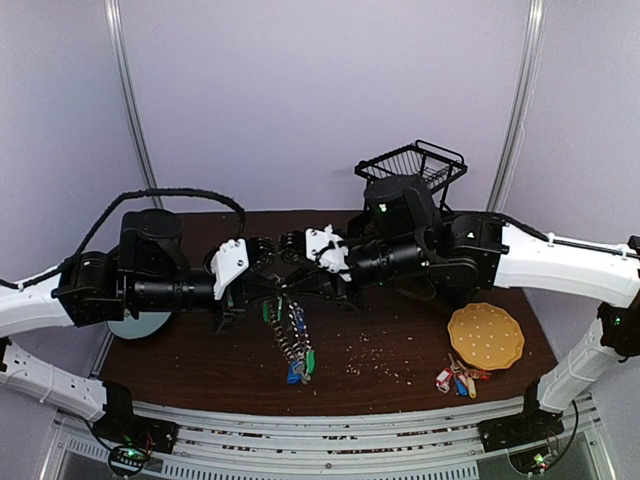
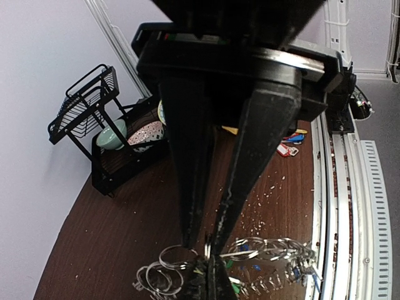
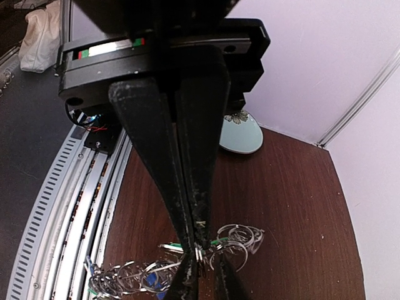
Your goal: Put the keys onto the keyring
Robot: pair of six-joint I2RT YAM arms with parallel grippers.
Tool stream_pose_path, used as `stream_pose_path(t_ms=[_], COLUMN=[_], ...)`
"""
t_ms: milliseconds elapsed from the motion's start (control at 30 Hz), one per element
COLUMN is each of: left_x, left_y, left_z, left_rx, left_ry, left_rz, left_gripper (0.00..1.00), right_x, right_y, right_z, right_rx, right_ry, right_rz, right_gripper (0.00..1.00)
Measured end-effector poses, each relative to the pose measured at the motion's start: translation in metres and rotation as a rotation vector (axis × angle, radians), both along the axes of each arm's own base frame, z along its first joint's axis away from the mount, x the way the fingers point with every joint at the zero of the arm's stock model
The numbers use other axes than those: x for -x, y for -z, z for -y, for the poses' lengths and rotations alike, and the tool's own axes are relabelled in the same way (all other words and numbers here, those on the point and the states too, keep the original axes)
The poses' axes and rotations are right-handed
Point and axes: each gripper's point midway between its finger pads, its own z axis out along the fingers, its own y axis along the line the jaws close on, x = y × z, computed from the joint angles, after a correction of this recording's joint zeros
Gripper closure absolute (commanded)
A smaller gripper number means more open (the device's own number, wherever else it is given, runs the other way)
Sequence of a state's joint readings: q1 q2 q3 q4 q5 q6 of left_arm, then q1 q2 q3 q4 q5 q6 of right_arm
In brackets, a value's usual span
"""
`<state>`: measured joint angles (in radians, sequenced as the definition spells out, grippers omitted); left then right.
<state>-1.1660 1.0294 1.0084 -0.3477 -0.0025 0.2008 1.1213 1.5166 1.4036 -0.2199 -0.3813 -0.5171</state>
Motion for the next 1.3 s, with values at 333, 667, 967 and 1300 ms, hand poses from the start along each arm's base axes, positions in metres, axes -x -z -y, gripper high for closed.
stream_pose_path(t_ms=[333, 667, 967, 1300], left_x=[0.0, -0.001, -0.004, 0.0], left_y=[0.0, -0.011, 0.009, 0.007], left_z=[0.0, -0.02, -0.025, -0.018], left_rx=[0.002, 0.14, 0.192, 0.244], left_ry=[0.001, -0.056, -0.075, -0.003], left_rz=[0.0, 0.052, 0.058, 0.036], left_gripper=[1.0, 0.68, 0.72, 0.54], right_x=[0.0, -0.001, 0.016, 0.017], right_y=[0.001, 0.001, -0.019, -0.034], right_z=[0.0, -0.005, -0.005, -0.006], right_rx=[0.005, -0.124, -0.245, -0.371], right_ry=[-0.002, 0.054, -0.012, -0.033], right_rz=[0.0, -0.155, -0.243, -0.271], right_gripper=[1.0, 1.0, 1.0, 1.0])
